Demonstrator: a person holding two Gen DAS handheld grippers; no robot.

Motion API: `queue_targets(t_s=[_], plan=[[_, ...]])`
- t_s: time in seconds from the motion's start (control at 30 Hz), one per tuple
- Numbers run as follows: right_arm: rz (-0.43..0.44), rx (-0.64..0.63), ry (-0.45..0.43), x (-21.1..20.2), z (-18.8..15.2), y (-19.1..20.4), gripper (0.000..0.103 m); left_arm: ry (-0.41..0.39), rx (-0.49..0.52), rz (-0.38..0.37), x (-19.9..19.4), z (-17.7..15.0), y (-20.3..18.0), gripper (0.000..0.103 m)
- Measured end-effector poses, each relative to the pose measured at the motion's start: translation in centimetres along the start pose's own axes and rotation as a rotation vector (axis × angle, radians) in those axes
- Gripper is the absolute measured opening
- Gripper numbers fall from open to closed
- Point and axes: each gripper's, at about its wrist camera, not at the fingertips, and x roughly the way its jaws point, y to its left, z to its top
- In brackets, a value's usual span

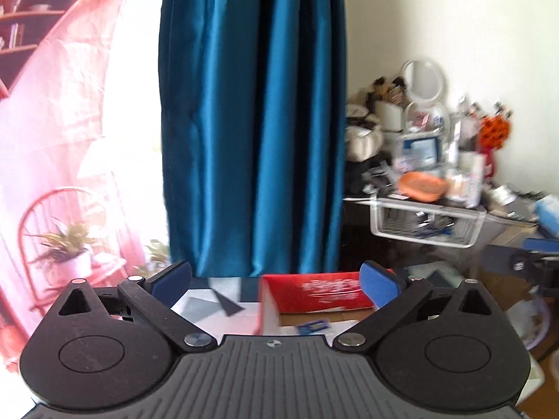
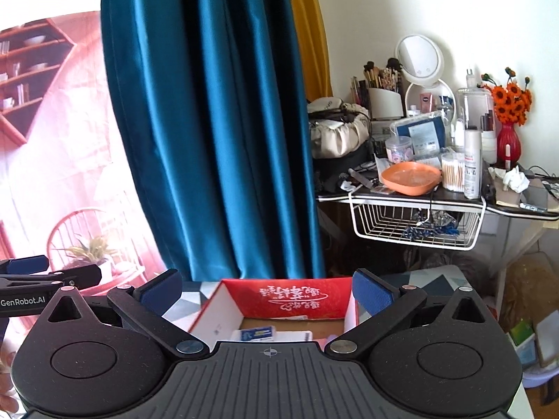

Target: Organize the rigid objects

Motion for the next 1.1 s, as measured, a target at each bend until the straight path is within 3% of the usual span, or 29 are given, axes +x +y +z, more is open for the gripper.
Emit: queue_targets(t_s=[0.2, 0.4, 0.6, 1.1], plan=[[0.012, -0.091, -0.064, -5.8, 0.8, 3.1, 0.103, -0.028, -0.024, 0.056, -5.1, 0.1, -0.3, 0.103], [0.020, -0.163, -0.081, -8.5, 0.0, 5.4, 0.103, -0.052, -0.031, 0.103, -7.4, -0.3, -0.3, 0.103], [0.006, -0.126, -0.072, -9.1, -0.7, 5.1, 0.103, -0.072, -0.012, 0.162, -8.2, -0.3, -0.4, 0.103], [-0.040, -0.118, -0.089, -9.3, -0.6, 4.1, 0.103, -0.046, -0.055, 0.155, -8.4, -1.1, 0.3, 0.103]])
